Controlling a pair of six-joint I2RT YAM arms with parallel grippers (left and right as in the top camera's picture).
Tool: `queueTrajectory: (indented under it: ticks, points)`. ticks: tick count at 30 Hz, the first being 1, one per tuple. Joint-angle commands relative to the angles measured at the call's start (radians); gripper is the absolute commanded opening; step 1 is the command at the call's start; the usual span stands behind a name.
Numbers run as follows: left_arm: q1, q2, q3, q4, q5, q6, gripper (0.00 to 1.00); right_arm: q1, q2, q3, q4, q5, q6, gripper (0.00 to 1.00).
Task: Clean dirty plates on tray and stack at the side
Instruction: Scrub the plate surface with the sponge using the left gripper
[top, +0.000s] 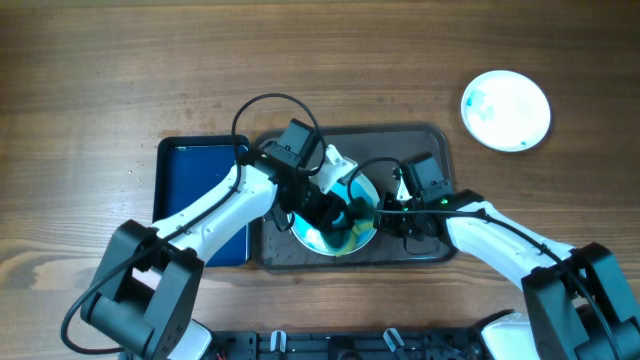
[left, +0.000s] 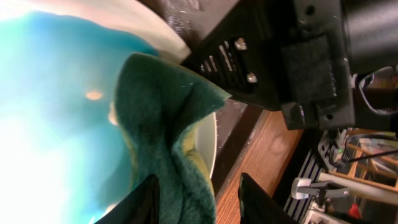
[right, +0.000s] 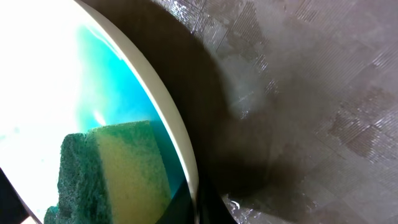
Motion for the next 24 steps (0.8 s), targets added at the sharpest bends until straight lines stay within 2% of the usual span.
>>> queueTrajectory:
  ticks: [1,5,13,14,16,18,22,24]
  points:
    - [-0.016,0.007,0.014,-0.001,0.009,0.039,0.40,-0.002,0.013,-0.013,-0.014,-0.010,-0.011,0.05]
    - [-0.015,0.056,0.014,0.002,-0.055,0.039,0.42,-0.002,0.013,-0.013,-0.014,-0.025,-0.011,0.04]
    - [-0.014,0.148,0.014,0.018,-0.056,0.045,0.41,-0.002,0.013,-0.013,-0.014,-0.032,-0.011,0.04]
    - [-0.014,0.148,0.014,0.024,-0.056,0.045,0.40,-0.002,0.013,-0.013,-0.014,-0.032,-0.011,0.04]
    - [-0.014,0.148,0.014,0.031,-0.056,0.045,0.29,-0.002,0.013,-0.013,-0.014,-0.032,-0.011,0.05]
    - [-0.014,0.150,0.014,0.031,-0.056,0.045,0.26,-0.002,0.013,-0.013,-0.014,-0.032,-0.011,0.04]
    - [-0.014,0.176,0.014,0.031,-0.055,0.042,0.13,-0.002,0.013,-0.013,-0.015,-0.032,-0.011,0.04]
    - [-0.014,0.188,0.014,0.035,-0.052,0.033,0.04,-0.002,0.013,-0.013,-0.015,-0.032,-0.011,0.04]
